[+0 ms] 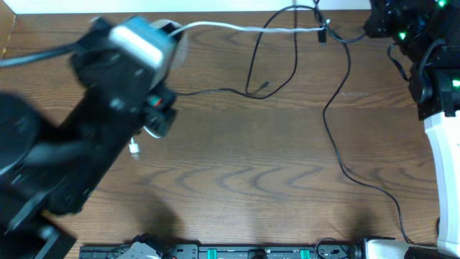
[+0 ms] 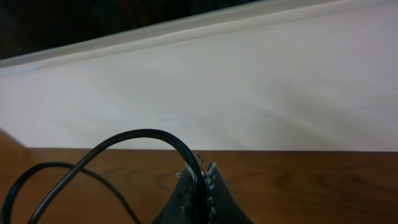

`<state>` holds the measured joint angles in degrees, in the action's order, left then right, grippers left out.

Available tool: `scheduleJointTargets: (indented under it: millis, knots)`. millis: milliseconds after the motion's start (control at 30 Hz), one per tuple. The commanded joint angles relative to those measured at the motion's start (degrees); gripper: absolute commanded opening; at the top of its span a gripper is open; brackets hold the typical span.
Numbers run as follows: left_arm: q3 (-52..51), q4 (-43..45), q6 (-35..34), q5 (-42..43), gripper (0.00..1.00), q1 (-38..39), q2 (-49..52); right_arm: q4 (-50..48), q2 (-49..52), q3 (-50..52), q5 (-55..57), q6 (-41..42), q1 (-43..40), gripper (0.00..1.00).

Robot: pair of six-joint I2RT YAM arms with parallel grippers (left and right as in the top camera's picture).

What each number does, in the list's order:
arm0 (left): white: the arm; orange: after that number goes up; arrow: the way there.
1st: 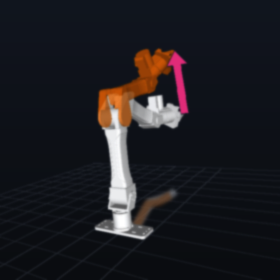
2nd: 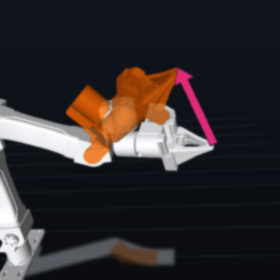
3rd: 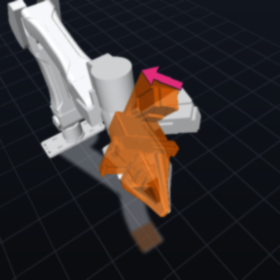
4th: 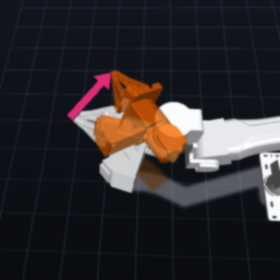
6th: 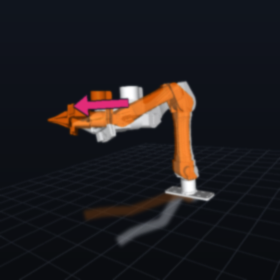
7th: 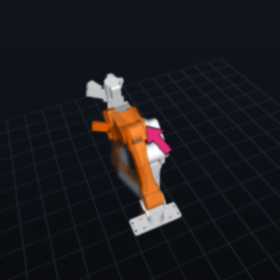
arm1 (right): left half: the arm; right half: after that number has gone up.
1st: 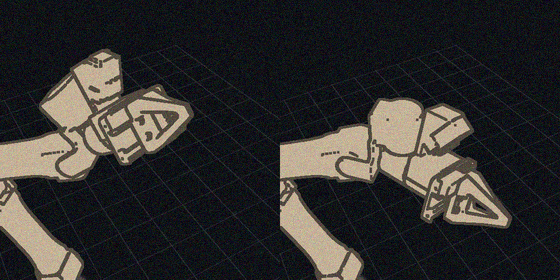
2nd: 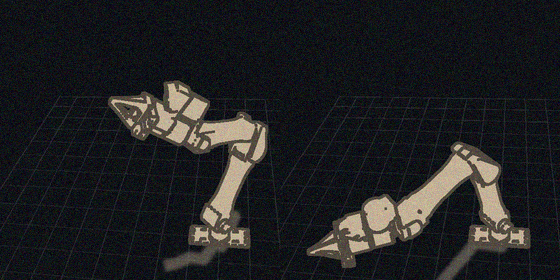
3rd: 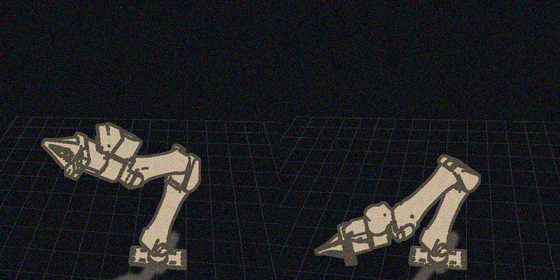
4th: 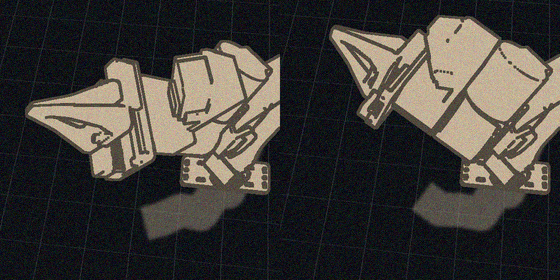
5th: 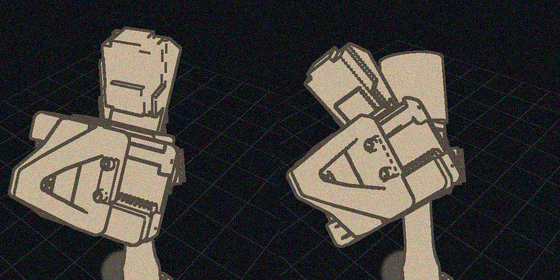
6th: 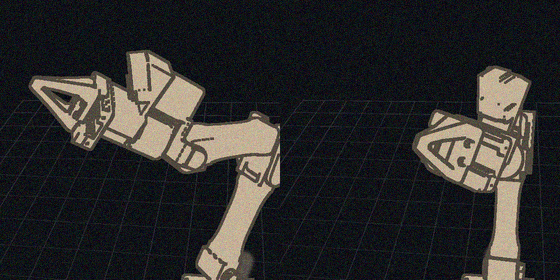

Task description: Untangle cables

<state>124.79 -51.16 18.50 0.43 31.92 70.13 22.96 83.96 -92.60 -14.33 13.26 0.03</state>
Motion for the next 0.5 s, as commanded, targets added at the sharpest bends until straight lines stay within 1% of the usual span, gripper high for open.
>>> scheduleJointTargets:
  millis: [0,100,200,333,467]
  knots:
    - [-0.02,0.48,1.4,-5.81,0.07,-0.24,-1.79,0.24,-0.07,-1.16,3.93,-1.16,-2.73,0.01]
    - [0.0,0.5,2.47,-8.55,0.07,-0.24,-2.19,1.09,-0.07,-1.16,5.77,-1.16,-4.7,0.01]
    - [0.07,0.85,3.67,-14.05,0.08,-0.24,-2.21,2.36,-0.07,-1.16,5.86,-1.79,-6.78,0.01]
    - [1.46,1.11,4.66,-18.16,0.07,-0.26,-2.36,3.26,-0.09,-1.16,5.81,-2.21,-9.27,0.01]
    - [2.14,0.35,4.57,-15.26,0.08,-0.24,-2.4,3.5,-0.28,-1.16,3.69,-2.23,-9.79,0.01]
